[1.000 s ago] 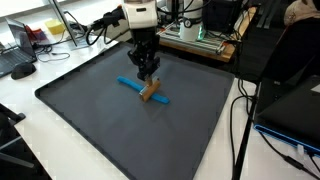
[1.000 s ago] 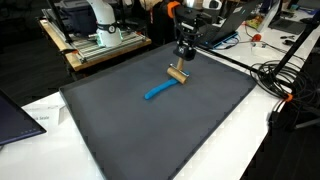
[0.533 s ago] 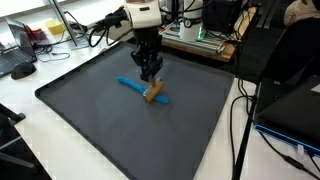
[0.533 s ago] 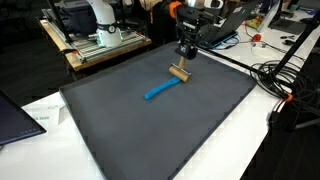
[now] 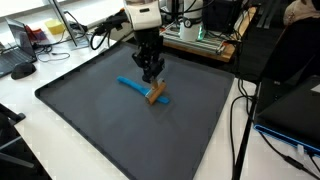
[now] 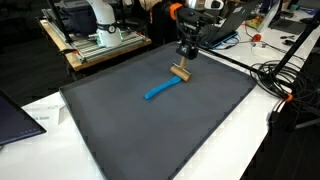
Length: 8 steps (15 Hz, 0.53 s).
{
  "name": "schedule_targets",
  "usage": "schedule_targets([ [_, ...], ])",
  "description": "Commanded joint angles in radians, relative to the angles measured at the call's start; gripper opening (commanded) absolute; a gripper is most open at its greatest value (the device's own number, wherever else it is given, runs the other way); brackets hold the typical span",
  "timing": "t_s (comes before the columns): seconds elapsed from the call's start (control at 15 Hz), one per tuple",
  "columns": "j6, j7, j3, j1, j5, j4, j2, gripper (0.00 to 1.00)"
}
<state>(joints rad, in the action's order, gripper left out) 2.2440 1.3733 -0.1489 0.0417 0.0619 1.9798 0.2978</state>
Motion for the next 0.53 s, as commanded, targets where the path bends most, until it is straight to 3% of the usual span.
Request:
schedule_targets([
  [0.0,0.038,0.036,-0.016,-0.007,-0.041,0.012,0.042,0.22],
  [0.47,0.069,0.029,-0.024,0.005,-0.03,0.031,0.045,0.22],
])
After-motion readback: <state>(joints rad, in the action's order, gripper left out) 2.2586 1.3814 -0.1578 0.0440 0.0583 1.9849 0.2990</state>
